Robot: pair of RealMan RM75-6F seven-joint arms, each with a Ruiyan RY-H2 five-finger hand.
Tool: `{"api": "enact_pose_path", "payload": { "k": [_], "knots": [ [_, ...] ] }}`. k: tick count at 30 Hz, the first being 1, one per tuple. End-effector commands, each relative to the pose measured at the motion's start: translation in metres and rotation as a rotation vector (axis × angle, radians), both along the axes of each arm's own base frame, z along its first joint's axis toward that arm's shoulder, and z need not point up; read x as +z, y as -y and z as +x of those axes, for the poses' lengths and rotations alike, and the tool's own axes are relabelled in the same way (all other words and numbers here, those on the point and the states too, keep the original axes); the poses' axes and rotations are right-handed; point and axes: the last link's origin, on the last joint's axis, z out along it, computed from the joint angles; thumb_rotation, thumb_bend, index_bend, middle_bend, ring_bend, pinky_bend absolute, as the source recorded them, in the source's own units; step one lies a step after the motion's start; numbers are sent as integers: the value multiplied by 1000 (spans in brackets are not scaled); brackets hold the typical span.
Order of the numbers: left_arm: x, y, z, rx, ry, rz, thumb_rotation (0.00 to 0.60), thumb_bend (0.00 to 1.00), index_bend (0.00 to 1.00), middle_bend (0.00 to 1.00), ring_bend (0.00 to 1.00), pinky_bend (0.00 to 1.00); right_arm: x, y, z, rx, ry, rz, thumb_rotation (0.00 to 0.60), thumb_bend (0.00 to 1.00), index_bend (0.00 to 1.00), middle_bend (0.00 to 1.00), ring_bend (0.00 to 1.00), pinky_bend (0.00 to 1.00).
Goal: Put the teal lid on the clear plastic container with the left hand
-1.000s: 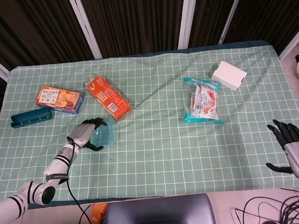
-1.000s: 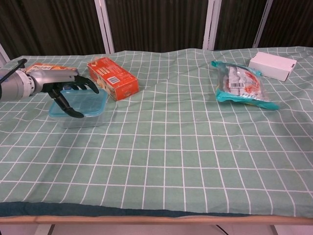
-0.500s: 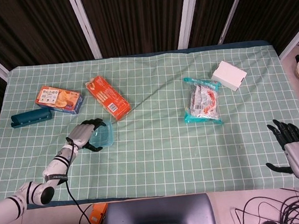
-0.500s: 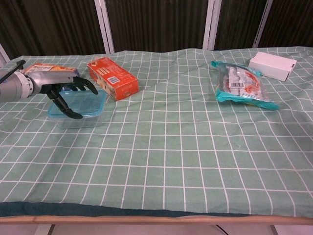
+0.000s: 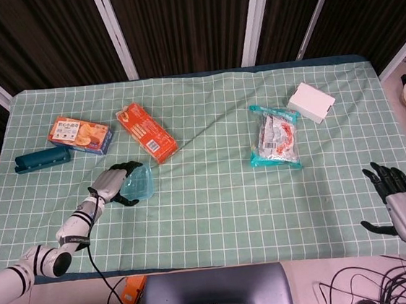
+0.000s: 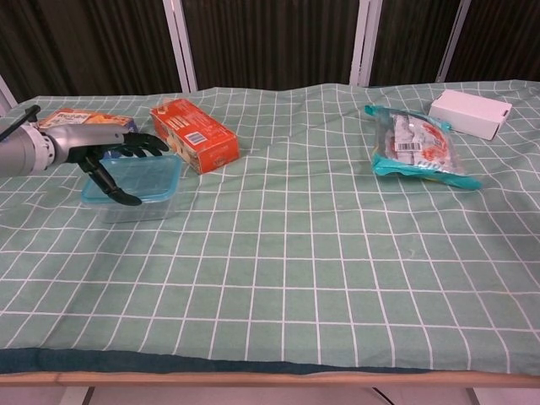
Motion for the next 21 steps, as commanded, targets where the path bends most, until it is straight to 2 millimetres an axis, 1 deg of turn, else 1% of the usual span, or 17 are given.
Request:
{"api": "enact_pose_path", "payload": {
  "k": [1, 9, 13, 21],
  "knots": [
    [1, 0, 2, 4, 18, 6, 600, 247, 0, 0, 0, 0, 0, 0, 0, 1, 0, -1, 600, 151, 0, 0, 0, 0],
    [2, 0, 3, 1, 19, 9, 600, 208, 0, 0, 0, 0, 1, -1, 0, 1, 0, -2, 600, 151, 0, 0, 0, 0],
    [3, -1, 4, -19, 24, 39, 600, 208, 0, 0, 0, 0, 1, -1, 0, -1, -1, -1, 600, 151, 0, 0, 0, 0],
    [4, 3, 7, -29, 30, 36, 600, 207, 0, 0, 0, 0, 2, -1, 0, 0, -1, 0, 600, 151, 0, 0, 0, 0]
  ]
}}
